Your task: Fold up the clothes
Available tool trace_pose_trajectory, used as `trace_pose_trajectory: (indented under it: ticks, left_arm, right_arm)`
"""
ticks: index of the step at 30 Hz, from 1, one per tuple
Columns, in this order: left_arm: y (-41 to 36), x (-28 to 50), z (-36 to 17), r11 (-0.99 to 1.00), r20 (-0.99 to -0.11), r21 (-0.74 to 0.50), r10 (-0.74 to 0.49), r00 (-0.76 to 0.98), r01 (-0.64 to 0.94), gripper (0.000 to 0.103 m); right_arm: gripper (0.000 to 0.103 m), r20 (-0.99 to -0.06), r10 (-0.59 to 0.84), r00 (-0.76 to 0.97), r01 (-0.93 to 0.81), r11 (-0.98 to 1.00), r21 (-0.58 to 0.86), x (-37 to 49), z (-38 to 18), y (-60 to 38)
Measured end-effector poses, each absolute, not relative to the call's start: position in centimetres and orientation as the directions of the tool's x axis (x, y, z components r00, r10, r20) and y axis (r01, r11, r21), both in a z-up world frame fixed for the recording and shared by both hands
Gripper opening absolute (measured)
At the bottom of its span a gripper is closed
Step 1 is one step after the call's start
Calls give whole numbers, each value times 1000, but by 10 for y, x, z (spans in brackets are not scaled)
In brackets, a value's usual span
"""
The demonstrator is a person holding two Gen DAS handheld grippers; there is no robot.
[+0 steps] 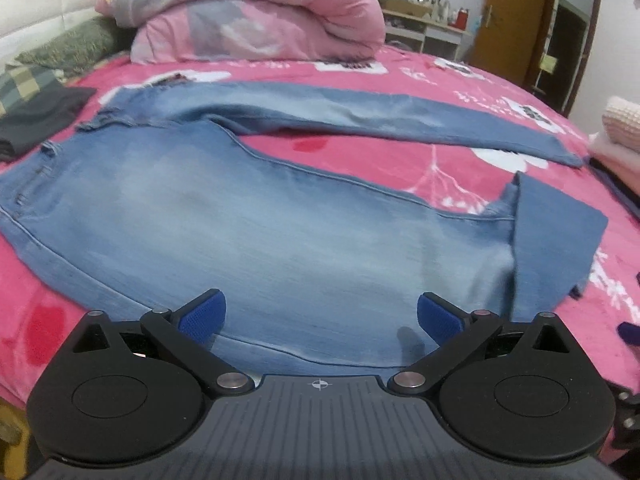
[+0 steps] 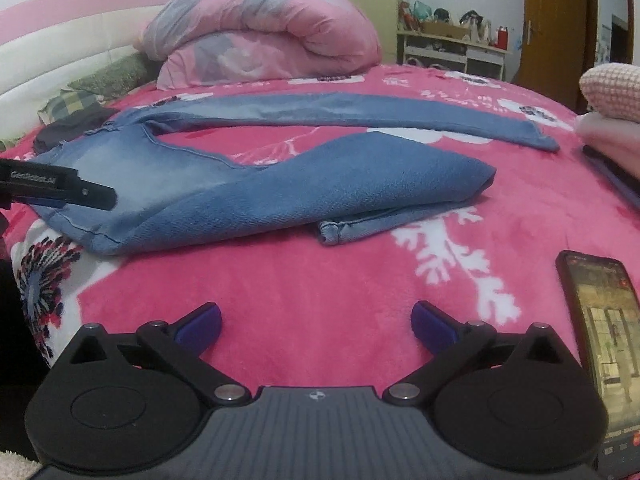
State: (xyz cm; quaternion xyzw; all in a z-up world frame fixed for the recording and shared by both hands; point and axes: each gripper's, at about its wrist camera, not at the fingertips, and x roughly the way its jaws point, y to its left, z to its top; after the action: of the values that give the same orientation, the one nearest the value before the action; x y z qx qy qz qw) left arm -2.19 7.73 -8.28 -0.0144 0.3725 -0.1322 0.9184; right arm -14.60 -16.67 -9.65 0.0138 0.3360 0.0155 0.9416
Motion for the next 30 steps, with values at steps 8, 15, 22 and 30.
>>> trace_pose_trajectory:
  ticks: [8,15,22,30]
  left_arm:
    - [62,-31,-87,971,-693,-86,-219,686,223,103]
    - [52,-35,-87,973,-691,-44,-193,697,226,103]
    - [41,-22,-75,938,-668,-173,-337,663,302,103]
    - [-16,3,-57,862,-614,-153,-466,637,484,103]
  right_arm:
    - [103,-606,50,794,-31,999,41,-151,-99,-169]
    - [103,-598,60,799,-34,998,55,-151,-100,-172]
    - [103,-580,79,811,-53,997,62,-155,-102,-173]
    - [103,-552,176,815,-86,979,185,-159,-97,-194]
